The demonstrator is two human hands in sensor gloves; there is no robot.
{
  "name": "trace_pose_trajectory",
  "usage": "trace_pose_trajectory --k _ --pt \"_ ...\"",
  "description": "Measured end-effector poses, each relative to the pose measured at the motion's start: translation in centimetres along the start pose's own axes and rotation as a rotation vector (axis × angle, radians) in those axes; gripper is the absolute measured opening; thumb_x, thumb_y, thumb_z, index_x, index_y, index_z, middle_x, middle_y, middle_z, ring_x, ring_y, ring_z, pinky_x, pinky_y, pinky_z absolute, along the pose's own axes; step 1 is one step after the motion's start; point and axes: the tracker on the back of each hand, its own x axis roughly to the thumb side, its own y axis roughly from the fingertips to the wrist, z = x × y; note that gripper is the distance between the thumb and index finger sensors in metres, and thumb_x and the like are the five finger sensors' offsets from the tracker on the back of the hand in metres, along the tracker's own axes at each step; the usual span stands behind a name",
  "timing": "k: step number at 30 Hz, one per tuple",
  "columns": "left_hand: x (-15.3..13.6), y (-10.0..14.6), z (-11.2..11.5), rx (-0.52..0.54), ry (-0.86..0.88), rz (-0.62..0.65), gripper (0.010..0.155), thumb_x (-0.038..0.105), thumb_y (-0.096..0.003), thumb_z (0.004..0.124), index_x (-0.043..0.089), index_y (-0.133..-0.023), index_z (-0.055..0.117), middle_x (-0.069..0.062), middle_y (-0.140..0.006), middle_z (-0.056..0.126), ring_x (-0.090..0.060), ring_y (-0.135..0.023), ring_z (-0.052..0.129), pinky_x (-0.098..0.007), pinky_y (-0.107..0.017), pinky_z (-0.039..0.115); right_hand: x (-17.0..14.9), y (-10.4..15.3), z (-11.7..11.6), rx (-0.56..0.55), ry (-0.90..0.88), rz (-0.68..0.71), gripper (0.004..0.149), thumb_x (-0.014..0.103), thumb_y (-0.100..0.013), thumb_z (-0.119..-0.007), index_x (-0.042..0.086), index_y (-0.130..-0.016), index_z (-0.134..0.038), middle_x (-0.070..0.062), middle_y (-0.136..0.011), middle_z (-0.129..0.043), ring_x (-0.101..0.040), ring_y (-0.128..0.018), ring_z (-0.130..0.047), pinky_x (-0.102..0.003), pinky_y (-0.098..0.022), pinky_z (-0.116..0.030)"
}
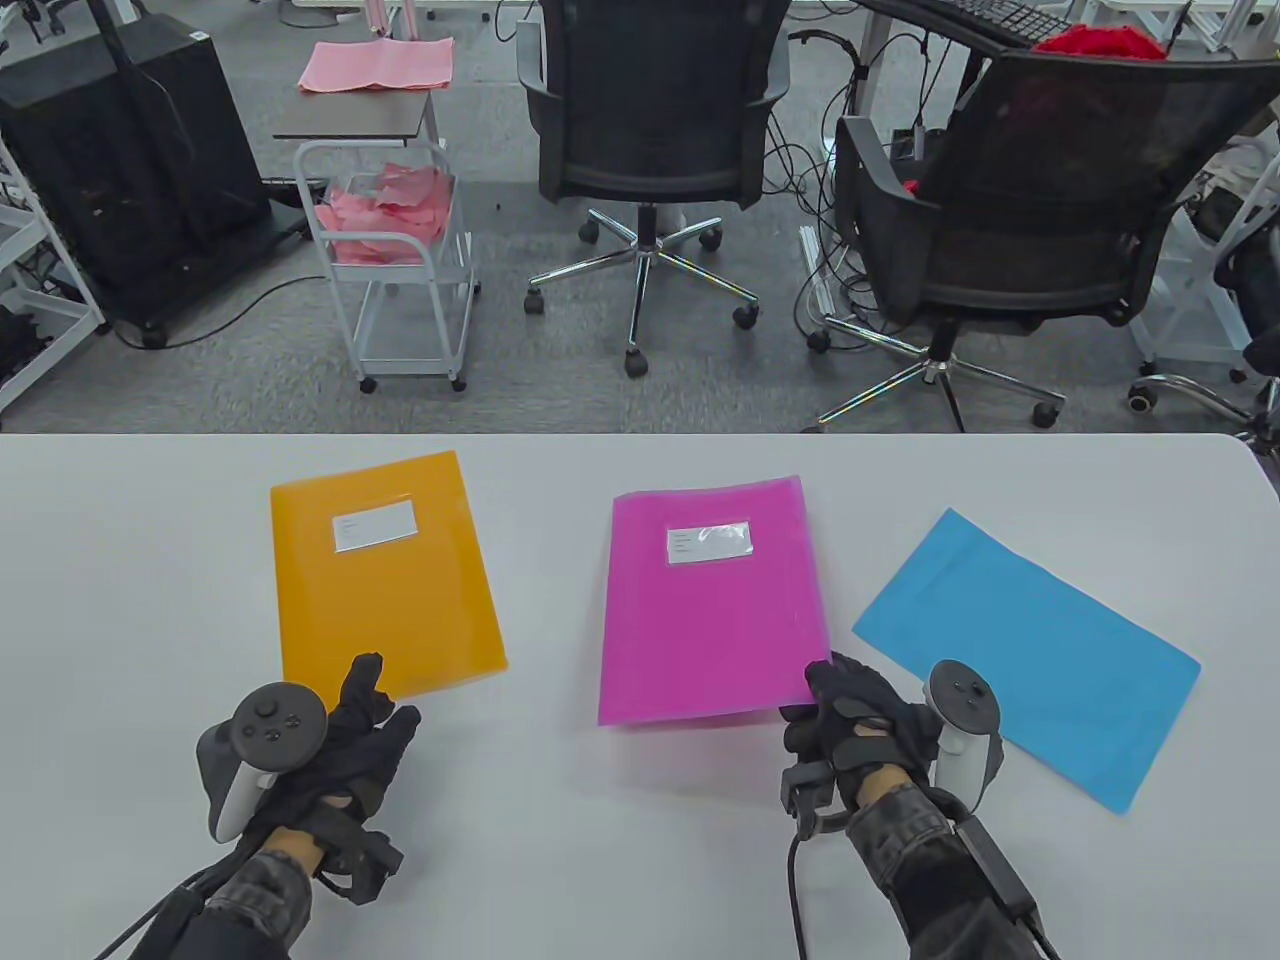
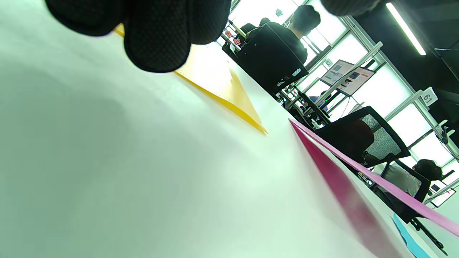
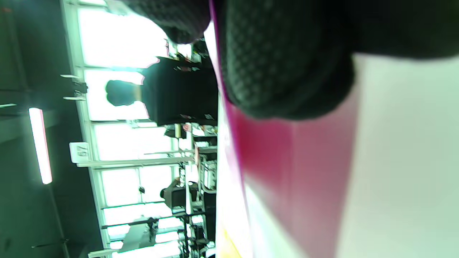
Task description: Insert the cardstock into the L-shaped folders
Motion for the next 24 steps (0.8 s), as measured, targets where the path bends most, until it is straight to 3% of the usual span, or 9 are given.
trace_pose_trajectory --k 3,5,8,10,16,20,24 --pt "-0.1 0.0 -0.1 -0.002 0.012 -0.01 0.079 0.055 -0.0492 0.068 0.014 -0.107 0.032 -0.023 -0.097 0.07 -0.046 -0.073 0.094 -0.059 -0.048 0.077 -0.8 -0.9 -0.9 0.192 -0.108 0.005 0.069 0.04 -0.047 -0.067 -0.003 -0.091 -0.036 -0.024 -0.069 -0.082 -0.023 -0.031 -0.098 -0.034 -0.018 -0.089" --pt "-0.1 0.0 0.0 -0.005 0.012 -0.015 0.079 0.055 -0.0493 0.068 0.014 -0.107 0.032 -0.023 -0.097 0.07 -0.046 -0.073 0.094 -0.059 -0.048 0.077 -0.8 -1.1 -1.3 0.293 -0.073 0.024 0.084 0.048 -0.048 -0.066 -0.002 -0.092 -0.015 -0.035 -0.088 -0.056 -0.03 -0.045 -0.094 -0.039 -0.028 -0.087" --pt "-0.4 -0.1 0.0 -0.01 0.001 -0.022 0.079 0.055 -0.0494 0.068 0.014 -0.107 0.032 -0.023 -0.098 0.069 -0.046 -0.073 0.094 -0.059 -0.048 0.077 -0.6 -0.8 -1.6 0.361 0.111 -0.006 0.094 0.06 -0.049 -0.061 0.002 -0.09 0.0 -0.043 -0.091 -0.03 -0.03 -0.052 -0.093 -0.036 -0.033 -0.088" --pt "-0.5 -0.1 -0.1 -0.004 -0.011 -0.019 0.079 0.055 -0.0493 0.068 0.014 -0.107 0.032 -0.023 -0.098 0.069 -0.046 -0.073 0.094 -0.059 -0.048 0.077 -0.5 -0.5 -1.7 0.366 0.143 -0.029 0.096 0.061 -0.049 -0.061 0.003 -0.089 0.004 -0.046 -0.087 -0.02 -0.032 -0.054 -0.091 -0.037 -0.034 -0.087" --pt "-0.5 -1.2 -1.0 0.043 -0.086 -0.016 0.078 0.055 -0.0494 0.068 0.015 -0.107 0.033 -0.022 -0.099 0.069 -0.046 -0.075 0.093 -0.06 -0.05 0.076 0.6 0.9 -1.3 0.259 0.29 -0.173 0.09 0.061 -0.048 -0.061 0.007 -0.093 -0.004 -0.047 -0.085 -0.023 -0.032 -0.049 -0.094 -0.035 -0.028 -0.089" --pt "-0.4 -2.9 -1.4 0.052 -0.199 -0.07 0.082 0.06 -0.0484 0.07 0.016 -0.108 0.034 -0.023 -0.102 0.064 -0.05 -0.084 0.084 -0.063 -0.054 0.072 1.1 1.1 -1.1 0.222 0.301 -0.148 0.089 0.059 -0.048 -0.062 0.006 -0.093 -0.008 -0.045 -0.087 -0.033 -0.033 -0.048 -0.094 -0.035 -0.026 -0.089" --pt "0.5 -5.3 -0.4 0.023 -0.283 -0.2 0.095 0.073 -0.045 0.07 0.015 -0.109 0.031 -0.025 -0.108 0.05 -0.057 -0.094 0.07 -0.068 -0.059 0.065 1.5 1.4 -1.0 0.201 0.308 -0.119 0.087 0.058 -0.047 -0.063 0.005 -0.094 -0.012 -0.044 -0.087 -0.037 -0.034 -0.047 -0.094 -0.036 -0.026 -0.088"
